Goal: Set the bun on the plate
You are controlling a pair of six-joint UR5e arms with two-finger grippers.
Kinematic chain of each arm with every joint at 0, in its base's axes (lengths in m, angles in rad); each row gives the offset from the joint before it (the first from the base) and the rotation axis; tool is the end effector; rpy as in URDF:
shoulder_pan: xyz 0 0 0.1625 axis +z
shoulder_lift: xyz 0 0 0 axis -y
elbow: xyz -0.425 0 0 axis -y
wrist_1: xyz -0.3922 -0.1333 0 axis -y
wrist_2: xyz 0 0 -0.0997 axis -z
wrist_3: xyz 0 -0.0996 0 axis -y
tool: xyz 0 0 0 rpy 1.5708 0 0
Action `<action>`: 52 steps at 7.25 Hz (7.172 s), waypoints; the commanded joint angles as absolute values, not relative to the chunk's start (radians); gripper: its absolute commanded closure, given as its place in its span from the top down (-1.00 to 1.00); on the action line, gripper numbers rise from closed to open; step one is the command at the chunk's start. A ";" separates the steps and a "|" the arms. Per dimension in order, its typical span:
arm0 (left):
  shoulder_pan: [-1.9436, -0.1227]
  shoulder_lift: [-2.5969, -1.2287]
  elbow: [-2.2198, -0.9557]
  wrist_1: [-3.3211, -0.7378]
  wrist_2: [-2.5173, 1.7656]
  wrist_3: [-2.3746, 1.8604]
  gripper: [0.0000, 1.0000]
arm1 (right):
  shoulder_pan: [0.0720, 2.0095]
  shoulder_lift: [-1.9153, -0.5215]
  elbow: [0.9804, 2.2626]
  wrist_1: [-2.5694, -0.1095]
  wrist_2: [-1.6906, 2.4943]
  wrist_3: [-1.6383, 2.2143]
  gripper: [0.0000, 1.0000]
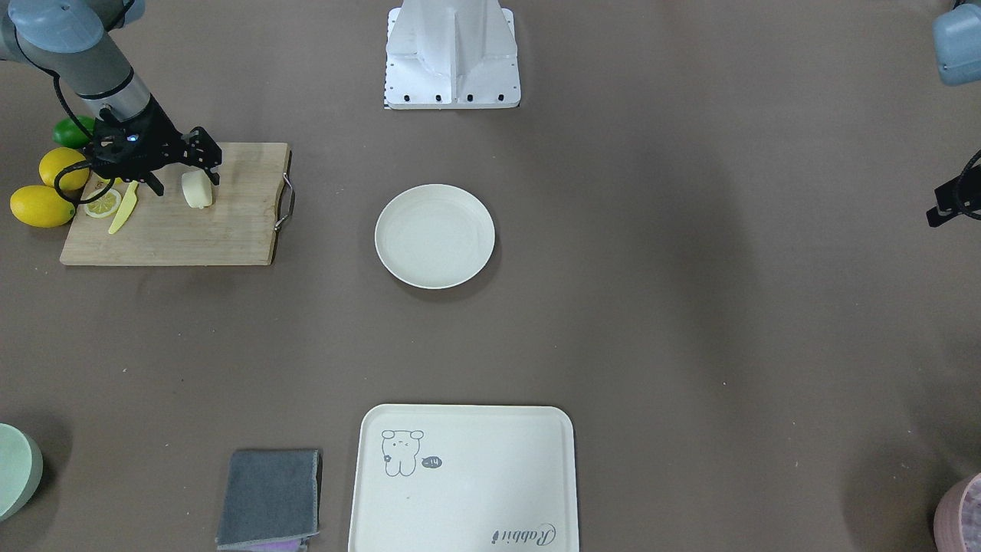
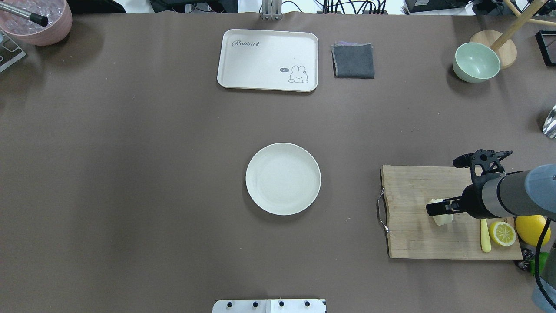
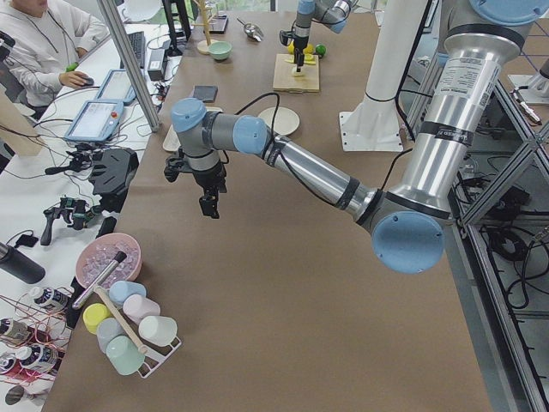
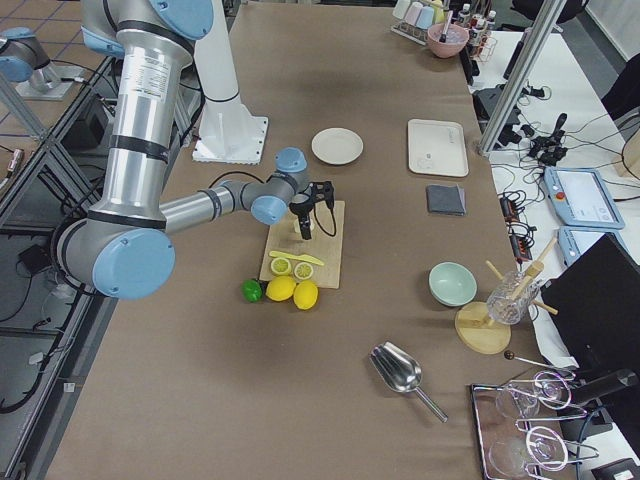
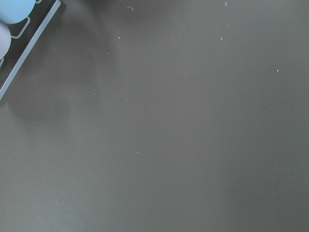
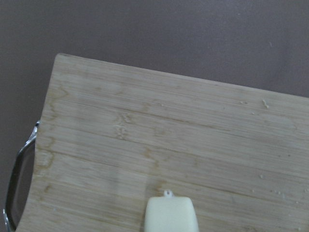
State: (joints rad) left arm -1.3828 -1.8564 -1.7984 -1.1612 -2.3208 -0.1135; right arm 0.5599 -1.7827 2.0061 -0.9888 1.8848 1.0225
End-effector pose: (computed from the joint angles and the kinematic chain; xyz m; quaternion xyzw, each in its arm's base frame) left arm 0.0419 -0.5703 0.4399 -0.0073 0.3689 0.0536 0.9279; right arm -0.3103 -0.3155 0.4848 0.0813 -0.4049 -0.0560 0.9090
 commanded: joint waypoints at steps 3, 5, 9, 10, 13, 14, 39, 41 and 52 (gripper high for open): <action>-1.378 -1.852 -1.796 -1.161 -2.321 -0.114 0.96 | 0.519 -1.782 1.976 -0.996 1.850 1.025 0.80; -1.378 -1.848 -1.796 -1.161 -2.321 -0.114 0.96 | 0.511 -1.781 1.977 -0.996 1.845 1.058 -0.06; -1.377 -1.847 -1.795 -1.161 -2.321 -0.114 0.96 | 0.518 -1.699 1.985 -1.034 1.853 1.057 -1.00; -1.378 -1.845 -1.795 -1.161 -2.321 -0.115 0.96 | 0.528 -1.584 1.979 -1.157 1.848 1.058 -1.00; -1.378 -1.835 -1.777 -1.161 -2.321 -0.115 0.96 | 0.531 -1.187 1.930 -1.532 1.818 1.156 -1.00; -1.378 -1.835 -1.757 -1.169 -2.347 -0.115 0.96 | 0.529 -1.075 1.846 -1.537 1.806 1.205 -1.00; -1.629 -1.605 -1.620 -1.319 -2.339 0.218 0.96 | 1.343 -1.496 1.937 -1.812 2.303 0.185 1.00; -1.629 -1.606 -1.620 -1.321 -2.339 0.218 0.96 | 1.419 -1.587 1.884 -1.806 2.255 0.115 1.00; -1.629 -1.591 -1.624 -1.322 -2.339 0.219 0.96 | 1.632 -1.755 1.833 -1.832 2.201 -0.206 1.00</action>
